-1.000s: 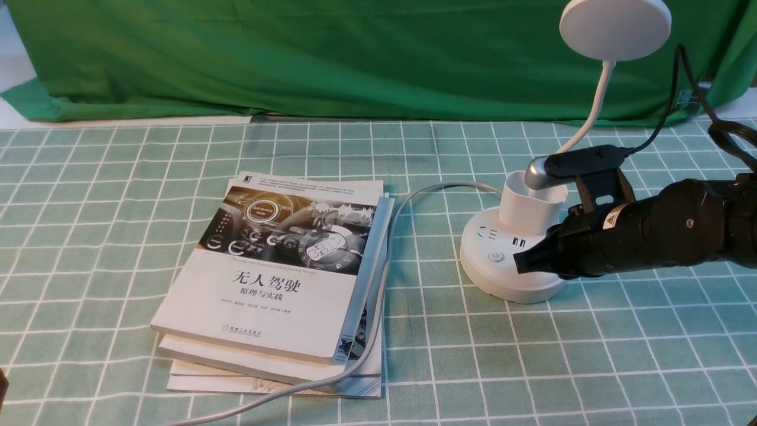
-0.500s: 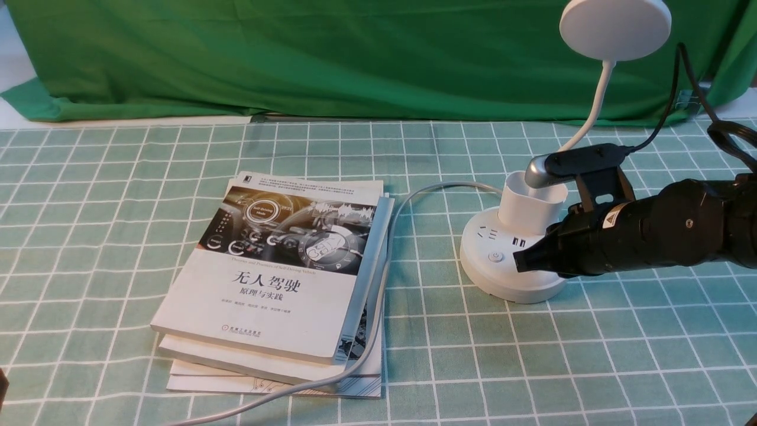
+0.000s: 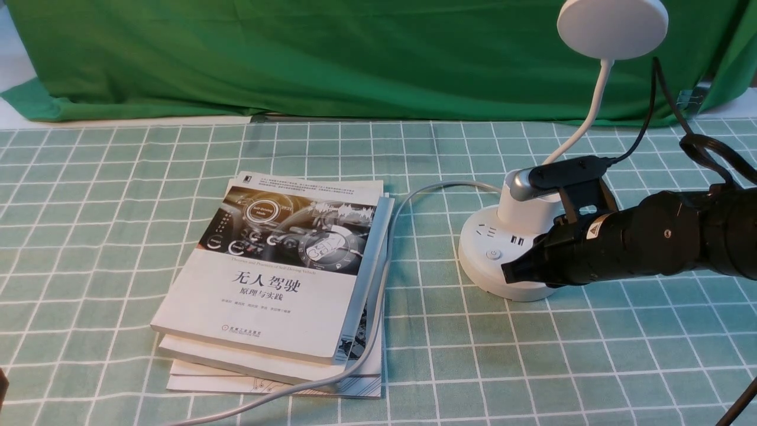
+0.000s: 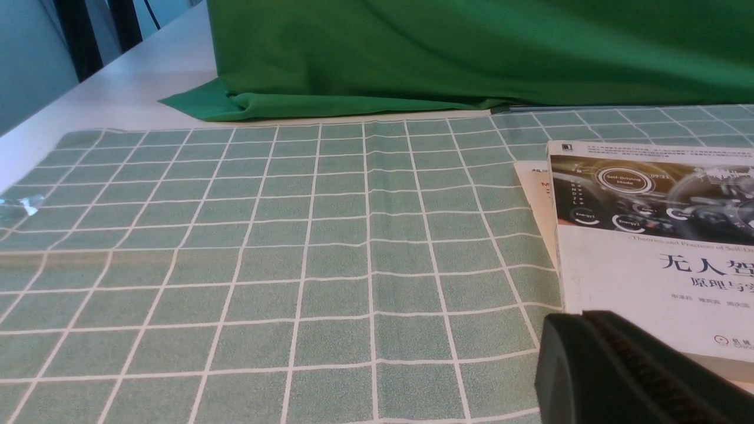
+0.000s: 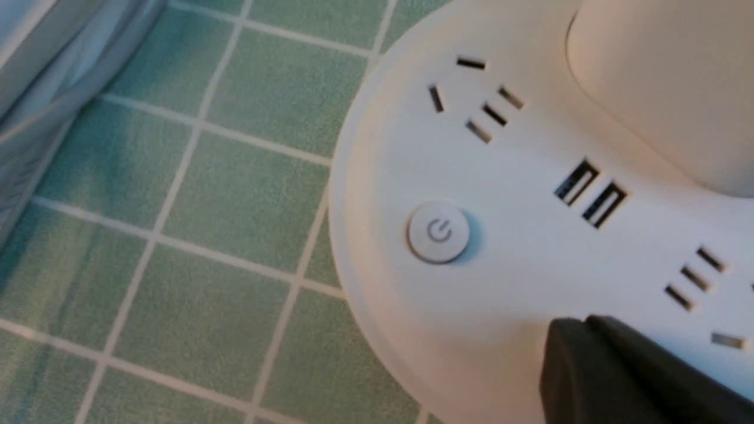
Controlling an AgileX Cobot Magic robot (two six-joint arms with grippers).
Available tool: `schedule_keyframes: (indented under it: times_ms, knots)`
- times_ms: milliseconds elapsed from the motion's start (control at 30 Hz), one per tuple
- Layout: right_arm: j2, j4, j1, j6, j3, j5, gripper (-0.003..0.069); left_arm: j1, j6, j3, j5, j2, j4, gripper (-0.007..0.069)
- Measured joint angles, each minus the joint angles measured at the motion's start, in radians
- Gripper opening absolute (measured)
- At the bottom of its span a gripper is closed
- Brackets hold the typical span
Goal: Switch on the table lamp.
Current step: 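Press the button on the base of the white desk lamp with the right gripper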
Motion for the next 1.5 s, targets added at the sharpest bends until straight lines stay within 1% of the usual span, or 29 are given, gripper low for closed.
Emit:
schedule_keyframes:
  times_ms: [733,1500]
  knots:
    - [-0.001,-0.007,0.000,0.000,0.000,-0.057,0.0040,0.000,0.000,0.000,0.000,0.000,0.000,0.0021]
    - [0.020,-0.014,0.000,0.000,-0.008,-0.045,0.0040,0.000,0.000,0.000,0.000,0.000,0.000,0.0021]
